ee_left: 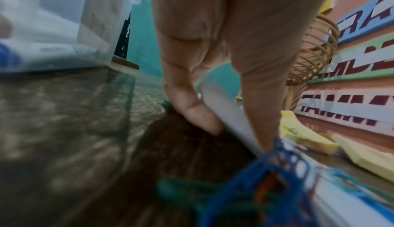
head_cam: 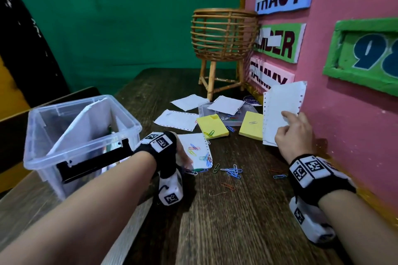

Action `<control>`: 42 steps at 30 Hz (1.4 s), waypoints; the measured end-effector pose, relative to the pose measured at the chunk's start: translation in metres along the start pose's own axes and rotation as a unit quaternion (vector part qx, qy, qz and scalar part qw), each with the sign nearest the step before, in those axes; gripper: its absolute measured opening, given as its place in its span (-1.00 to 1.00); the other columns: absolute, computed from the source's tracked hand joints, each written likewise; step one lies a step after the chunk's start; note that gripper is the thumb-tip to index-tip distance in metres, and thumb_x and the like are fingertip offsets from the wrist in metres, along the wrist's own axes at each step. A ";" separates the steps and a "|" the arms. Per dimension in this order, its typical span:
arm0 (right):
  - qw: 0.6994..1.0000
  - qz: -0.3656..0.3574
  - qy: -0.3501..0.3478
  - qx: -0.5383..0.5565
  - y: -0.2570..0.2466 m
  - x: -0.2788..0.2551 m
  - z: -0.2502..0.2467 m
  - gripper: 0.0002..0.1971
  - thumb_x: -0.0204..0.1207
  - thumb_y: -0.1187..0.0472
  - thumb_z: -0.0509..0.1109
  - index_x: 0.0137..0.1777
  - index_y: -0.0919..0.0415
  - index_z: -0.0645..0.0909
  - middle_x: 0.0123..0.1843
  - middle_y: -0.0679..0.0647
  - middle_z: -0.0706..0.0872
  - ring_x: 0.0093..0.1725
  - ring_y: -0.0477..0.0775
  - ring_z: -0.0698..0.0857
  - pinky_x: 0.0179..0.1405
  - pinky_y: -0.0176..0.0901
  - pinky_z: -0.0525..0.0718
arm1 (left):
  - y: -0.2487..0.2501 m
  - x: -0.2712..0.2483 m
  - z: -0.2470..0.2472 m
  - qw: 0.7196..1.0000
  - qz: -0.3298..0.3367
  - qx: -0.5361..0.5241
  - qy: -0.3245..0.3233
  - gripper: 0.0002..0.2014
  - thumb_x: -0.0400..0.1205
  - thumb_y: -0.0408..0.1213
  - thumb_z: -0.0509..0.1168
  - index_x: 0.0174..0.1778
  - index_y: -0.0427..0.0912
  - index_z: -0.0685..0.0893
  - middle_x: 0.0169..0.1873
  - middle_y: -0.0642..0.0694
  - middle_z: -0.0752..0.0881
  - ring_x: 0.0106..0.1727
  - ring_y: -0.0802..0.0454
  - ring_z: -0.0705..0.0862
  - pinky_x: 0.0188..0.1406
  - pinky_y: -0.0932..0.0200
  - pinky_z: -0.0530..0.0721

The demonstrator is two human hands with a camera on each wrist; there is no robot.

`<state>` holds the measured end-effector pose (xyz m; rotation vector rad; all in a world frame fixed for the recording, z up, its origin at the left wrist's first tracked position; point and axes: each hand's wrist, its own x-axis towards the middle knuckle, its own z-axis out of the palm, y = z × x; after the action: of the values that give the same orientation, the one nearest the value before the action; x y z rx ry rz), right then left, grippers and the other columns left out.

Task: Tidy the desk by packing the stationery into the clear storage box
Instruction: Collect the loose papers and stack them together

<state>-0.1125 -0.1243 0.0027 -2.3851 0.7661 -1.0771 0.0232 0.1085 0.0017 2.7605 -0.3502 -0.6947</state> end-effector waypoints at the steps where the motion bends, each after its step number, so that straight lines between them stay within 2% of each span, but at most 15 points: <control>1: 1.000 -0.003 0.000 0.000 0.000 -0.001 -0.001 -0.59 0.49 0.44 0.17 0.35 0.34 0.54 0.26 0.36 0.51 0.16 0.38 0.57 0.10 0.03 0.56 | 0.002 -0.002 -0.001 1.000 0.000 -0.014 0.007 -0.47 0.27 -0.07 0.61 0.11 -0.22 0.74 0.11 -0.16 0.78 0.09 -0.06 0.73 0.32 0.05 0.62; 4: 1.000 -0.013 0.000 0.014 -0.002 -0.005 -0.003 -0.61 0.51 0.42 0.18 0.33 0.37 0.55 0.24 0.37 0.53 0.15 0.38 0.58 0.12 0.02 0.55 | 0.013 -0.007 -0.004 0.995 -0.013 -0.084 0.053 -0.45 0.29 -0.19 0.61 0.16 -0.32 0.68 0.14 -0.22 0.74 0.15 -0.13 0.70 0.25 0.06 0.62; 6: 1.000 -0.020 -0.001 0.019 -0.004 -0.008 -0.004 -0.63 0.53 0.39 0.18 0.32 0.36 0.56 0.24 0.36 0.54 0.13 0.38 0.60 0.14 0.02 0.56 | 0.026 -0.011 -0.013 0.986 0.032 -0.094 0.133 -0.48 0.43 -0.16 0.52 0.25 -0.32 0.61 0.19 -0.23 0.71 0.20 -0.15 0.68 0.13 0.10 0.63; 9: 0.999 -0.030 -0.001 0.034 -0.007 -0.010 -0.003 -0.65 0.56 0.35 0.18 0.31 0.38 0.56 0.23 0.36 0.55 0.12 0.36 0.61 0.16 0.00 0.55 | 0.044 -0.025 -0.027 0.960 0.119 -0.132 0.217 -0.51 0.54 -0.18 0.41 0.37 -0.26 0.54 0.28 -0.21 0.66 0.27 -0.14 0.64 0.19 0.07 0.60; 12: 0.999 -0.031 -0.014 0.042 -0.008 -0.011 -0.003 -0.66 0.60 0.26 0.16 0.30 0.37 0.57 0.20 0.35 0.56 0.14 0.36 0.60 0.22 0.07 0.54 | 0.064 -0.033 -0.037 0.920 0.204 -0.211 0.260 -0.67 0.59 -0.22 0.34 0.26 -0.22 0.63 0.20 -0.18 0.70 0.20 -0.09 0.66 0.10 0.15 0.60; 17: 0.996 -0.035 -0.061 0.056 -0.015 -0.017 -0.007 -0.38 0.53 -0.18 -0.09 0.12 0.27 0.63 -0.02 0.20 0.52 0.03 0.25 0.58 0.18 0.14 0.52 | 0.094 -0.035 -0.014 0.878 0.241 -0.359 0.206 -0.80 0.64 -0.31 0.20 0.13 -0.24 0.63 0.09 -0.21 0.70 0.11 -0.16 0.67 0.14 0.06 0.63; 20: 0.989 -0.044 -0.107 0.090 -0.022 -0.019 -0.013 -0.55 0.56 -0.08 0.13 0.04 0.30 0.62 -0.01 0.18 0.52 0.00 0.19 0.54 0.12 -0.02 0.50 | 0.104 -0.028 0.010 0.882 0.234 -0.388 0.133 -0.77 0.66 -0.37 0.09 0.10 -0.33 0.61 0.03 -0.24 0.67 0.13 -0.22 0.66 0.14 0.00 0.61; 23: 0.991 -0.040 -0.127 0.023 -0.021 -0.017 -0.013 -0.67 0.56 0.21 0.29 0.26 0.38 0.53 0.24 0.29 0.59 0.24 0.24 0.55 0.18 -0.15 0.45 | 0.108 -0.021 0.024 0.936 0.251 -0.186 0.160 -0.73 0.67 -0.29 0.12 0.21 -0.33 0.55 0.13 -0.26 0.64 0.17 -0.20 0.61 0.07 0.09 0.55; 27: 0.995 -0.022 -0.088 0.052 -0.015 -0.014 -0.005 -0.55 0.54 0.33 0.26 0.42 0.38 0.30 0.32 0.38 0.57 0.28 0.34 0.58 0.29 0.05 0.54 | 0.090 0.008 0.009 0.924 0.255 0.065 0.279 -0.66 0.62 -0.27 0.18 0.32 -0.19 0.45 0.33 -0.19 0.47 0.36 -0.18 0.48 0.33 -0.09 0.50; 29: 0.995 -0.007 -0.085 0.048 -0.013 -0.012 -0.003 -0.39 0.56 0.34 0.25 0.58 0.26 0.12 0.37 0.38 0.53 0.29 0.37 0.57 0.29 0.08 0.53 | 0.073 0.027 -0.008 0.933 0.197 0.143 0.265 -0.62 0.62 -0.31 0.18 0.38 -0.22 0.41 0.36 -0.21 0.44 0.42 -0.19 0.42 0.36 -0.11 0.45; 31: 0.997 0.007 -0.078 0.012 -0.011 -0.010 -0.002 -0.28 0.57 0.34 0.23 0.64 0.15 -0.06 0.22 0.41 0.59 0.20 0.40 0.61 0.23 0.14 0.54 | 0.056 0.045 -0.018 0.936 0.141 0.221 0.234 -0.56 0.62 -0.29 0.22 0.43 -0.26 0.37 0.41 -0.22 0.41 0.48 -0.17 0.36 0.40 -0.12 0.43; 33: 0.998 0.003 -0.058 -0.015 -0.009 -0.007 0.001 -0.19 0.55 0.36 0.24 0.64 0.03 -0.18 -0.19 0.25 0.55 -0.07 0.39 0.64 0.05 0.17 0.58 | 0.043 0.059 -0.021 0.937 0.108 0.268 0.196 -0.54 0.61 -0.25 0.26 0.42 -0.27 0.38 0.42 -0.21 0.43 0.50 -0.16 0.38 0.43 -0.09 0.44; 36: 0.999 -0.006 -0.038 -0.026 -0.003 0.002 0.010 -0.09 0.51 0.40 0.25 0.62 -0.11 -0.28 -0.44 -0.01 0.29 -0.42 0.19 0.43 -0.24 0.03 0.52 | 0.031 0.077 -0.015 0.945 0.088 0.285 0.134 -0.61 0.66 -0.14 0.11 0.39 -0.19 0.43 0.41 -0.22 0.49 0.45 -0.19 0.46 0.43 -0.07 0.46; 40: 0.999 -0.023 -0.027 -0.021 0.000 0.009 0.016 -0.05 0.51 0.39 0.25 0.57 -0.24 -0.37 -0.40 0.03 0.41 -0.52 0.06 0.33 -0.33 -0.05 0.49 | 0.025 0.089 -0.016 0.967 0.051 0.228 0.103 -0.35 0.57 0.26 0.10 0.46 -0.12 0.38 0.46 -0.17 0.49 0.46 -0.18 0.47 0.44 -0.04 0.43; 42: 0.999 -0.035 -0.020 -0.006 -0.001 0.010 0.016 -0.04 0.52 0.39 0.24 0.55 -0.30 -0.38 -0.14 0.23 0.59 -0.45 0.11 0.36 -0.27 0.03 0.56 | 0.026 0.087 -0.017 0.968 0.070 0.223 0.096 -0.18 0.48 0.41 0.09 0.50 -0.13 0.35 0.47 -0.17 0.48 0.47 -0.17 0.45 0.44 -0.03 0.43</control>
<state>-0.0940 -0.1278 -0.0014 -2.4513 0.6824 -1.0526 0.1019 0.0618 -0.0124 3.1440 -0.7295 -0.3399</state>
